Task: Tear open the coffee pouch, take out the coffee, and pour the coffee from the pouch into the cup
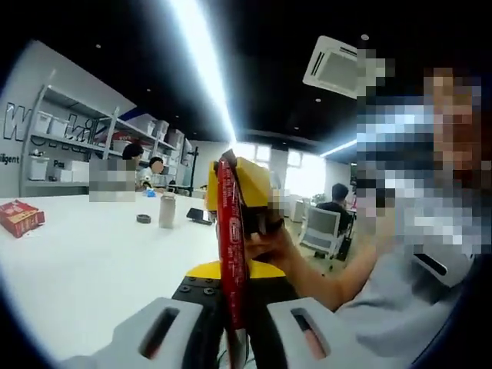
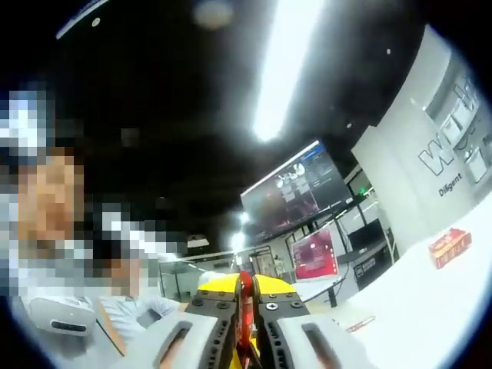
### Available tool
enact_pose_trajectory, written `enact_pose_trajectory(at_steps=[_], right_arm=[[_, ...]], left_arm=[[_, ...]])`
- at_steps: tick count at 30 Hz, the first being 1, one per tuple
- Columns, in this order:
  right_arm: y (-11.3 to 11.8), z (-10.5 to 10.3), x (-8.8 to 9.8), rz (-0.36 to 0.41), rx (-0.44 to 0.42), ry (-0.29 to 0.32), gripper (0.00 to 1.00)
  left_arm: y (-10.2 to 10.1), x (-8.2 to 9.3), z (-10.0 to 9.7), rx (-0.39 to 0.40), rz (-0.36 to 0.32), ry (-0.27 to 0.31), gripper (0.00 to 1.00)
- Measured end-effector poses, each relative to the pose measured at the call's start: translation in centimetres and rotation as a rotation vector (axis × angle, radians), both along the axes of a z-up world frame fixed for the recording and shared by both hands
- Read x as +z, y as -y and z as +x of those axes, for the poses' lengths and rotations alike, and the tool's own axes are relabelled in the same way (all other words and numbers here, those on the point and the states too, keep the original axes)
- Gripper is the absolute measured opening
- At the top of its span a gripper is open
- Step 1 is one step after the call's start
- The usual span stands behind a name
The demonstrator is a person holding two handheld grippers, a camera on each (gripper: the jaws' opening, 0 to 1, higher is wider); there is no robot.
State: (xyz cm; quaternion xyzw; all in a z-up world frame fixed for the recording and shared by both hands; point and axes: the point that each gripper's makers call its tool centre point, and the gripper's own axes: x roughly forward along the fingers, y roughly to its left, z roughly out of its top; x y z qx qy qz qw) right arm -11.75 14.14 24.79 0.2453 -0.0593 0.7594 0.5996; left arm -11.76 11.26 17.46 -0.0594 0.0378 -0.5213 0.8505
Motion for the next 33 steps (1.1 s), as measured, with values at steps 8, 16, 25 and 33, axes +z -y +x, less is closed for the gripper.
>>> enact_pose_trajectory(at_steps=[8,16,25,33], right_arm=[[0.7,0.5,0.1,-0.009,0.026,-0.087,0.01],[1.5,0.9,0.8,0.068,-0.01,-0.028,0.06],[0.9,0.4,0.4,0.061,0.011,-0.023,0.08],[0.9,0.5,0.4,0.007,0.033,-0.072,0.01]], left_arm=[[0.9,-1.0,-0.3,-0.021,0.086,0.092,0.2],[0.8,-0.8,0.0,-0.008,0.024,-0.014,0.11],[0.7,-0.6,-0.2,-0.012,0.006,-0.025,0.11],[0.4,0.2,0.0,-0.004,0.003,0.063,0.24]])
